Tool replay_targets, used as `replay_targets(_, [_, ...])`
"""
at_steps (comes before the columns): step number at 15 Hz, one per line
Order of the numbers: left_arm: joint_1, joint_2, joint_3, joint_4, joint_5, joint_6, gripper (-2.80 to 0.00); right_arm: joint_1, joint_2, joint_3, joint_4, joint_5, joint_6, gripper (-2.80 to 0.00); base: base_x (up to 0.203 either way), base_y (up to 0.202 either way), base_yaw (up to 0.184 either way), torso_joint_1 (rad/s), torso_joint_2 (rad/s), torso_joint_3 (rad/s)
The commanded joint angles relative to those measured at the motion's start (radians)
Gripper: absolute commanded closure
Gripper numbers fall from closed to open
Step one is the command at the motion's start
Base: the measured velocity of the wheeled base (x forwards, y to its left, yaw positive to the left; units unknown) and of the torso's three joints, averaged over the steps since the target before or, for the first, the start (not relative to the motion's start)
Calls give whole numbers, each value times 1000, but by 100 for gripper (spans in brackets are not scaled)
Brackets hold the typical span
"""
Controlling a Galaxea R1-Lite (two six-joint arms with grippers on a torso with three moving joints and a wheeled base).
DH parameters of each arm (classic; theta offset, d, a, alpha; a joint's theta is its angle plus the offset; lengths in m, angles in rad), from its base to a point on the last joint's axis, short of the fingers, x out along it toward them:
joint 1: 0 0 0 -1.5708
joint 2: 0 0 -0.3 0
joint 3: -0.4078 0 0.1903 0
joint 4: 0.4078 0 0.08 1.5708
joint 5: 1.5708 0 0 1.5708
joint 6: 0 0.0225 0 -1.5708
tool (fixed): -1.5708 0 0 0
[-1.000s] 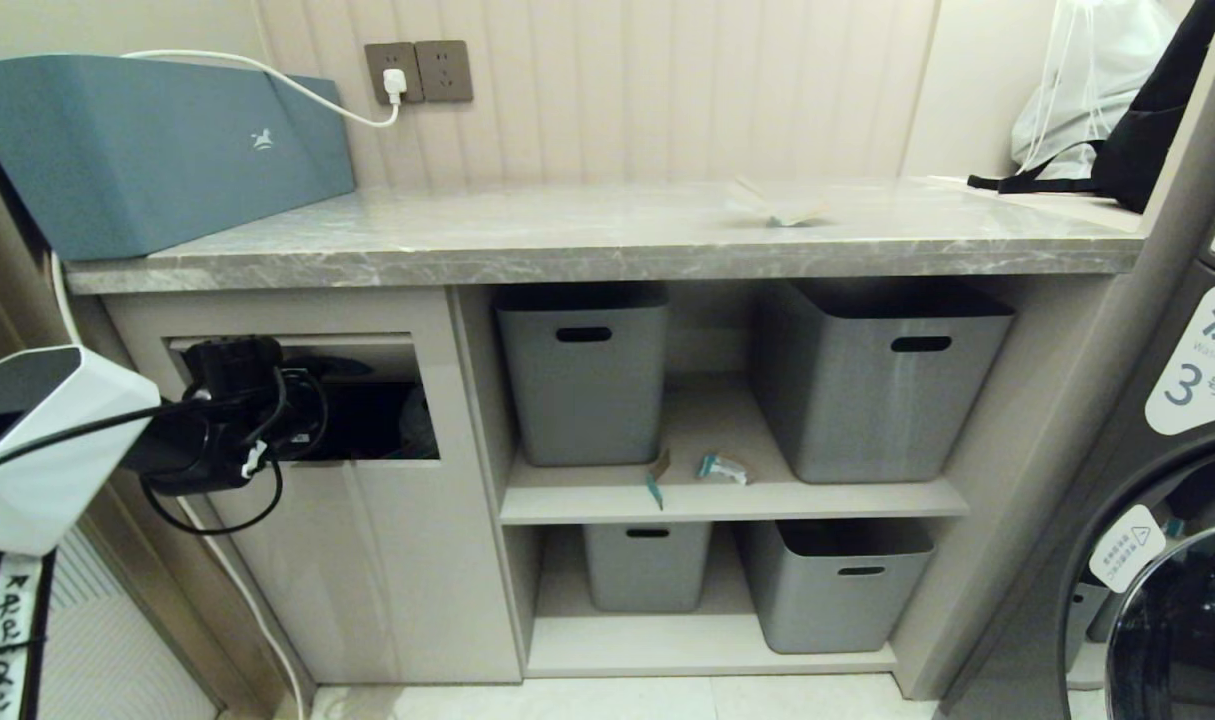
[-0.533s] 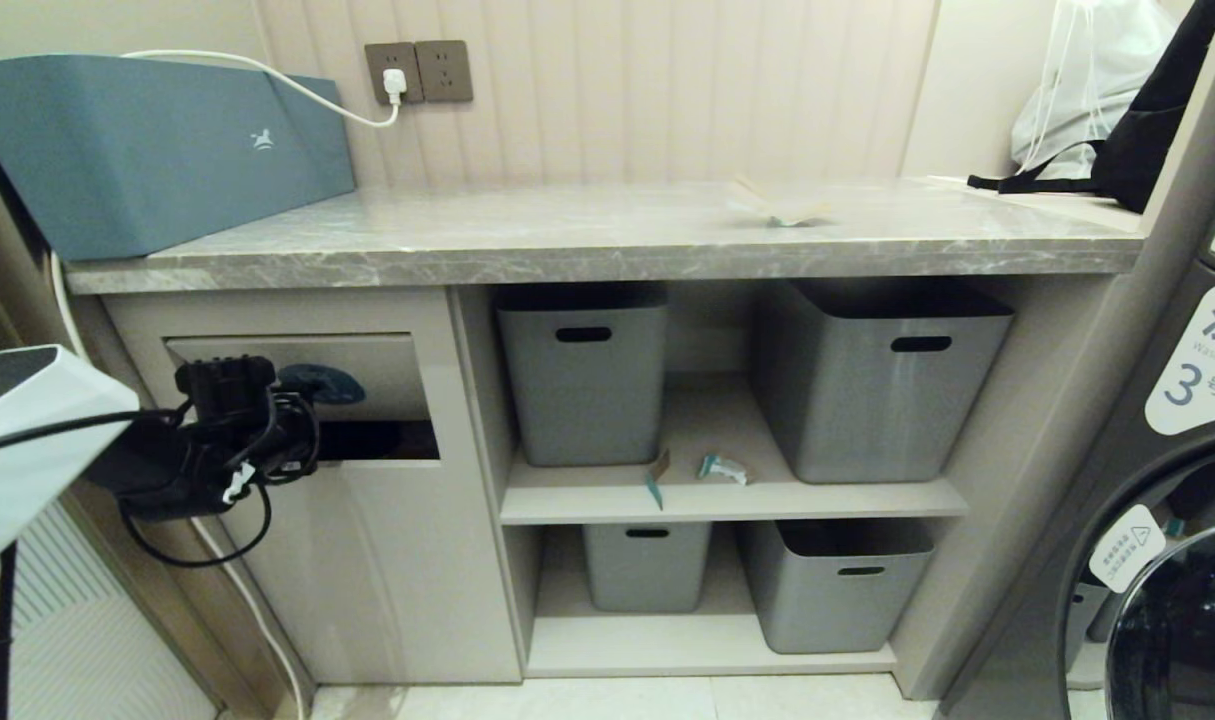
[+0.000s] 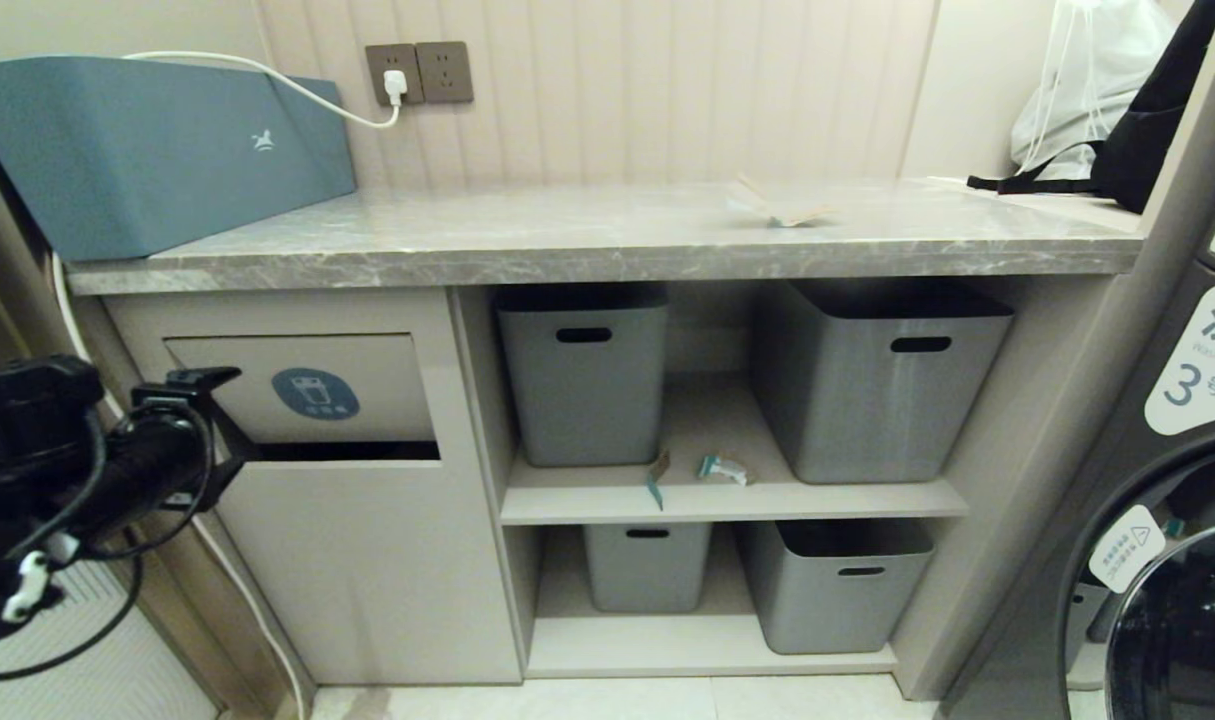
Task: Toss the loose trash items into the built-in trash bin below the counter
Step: Put the garbage in the trash can, then pick up the garbage
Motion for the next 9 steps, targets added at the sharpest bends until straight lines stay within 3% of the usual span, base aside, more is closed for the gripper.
replay_targets(1, [7, -261, 83, -8, -43, 176, -280, 1, 0, 0, 1, 2, -5, 0, 0, 0, 0, 21, -80, -49])
replay_targets(3, [9, -412, 124, -6, -147, 415, -280, 1, 0, 2, 1, -1, 0, 0, 0, 0, 0, 45, -197, -199])
replay_targets(5, [3, -564, 128, 60, -295, 593, -280, 1, 0, 2, 1, -1, 0, 0, 0, 0, 0, 138, -403, -281])
replay_targets(7, [-48, -702, 89, 247, -410, 721, -280, 1, 0, 2, 1, 1, 1, 0, 0, 0, 0, 169, -505, -287])
replay_targets(9, [-173, -798, 42, 463, -464, 866, -280, 1, 0, 2, 1, -1, 3, 0, 0, 0, 0, 183, -470, -294])
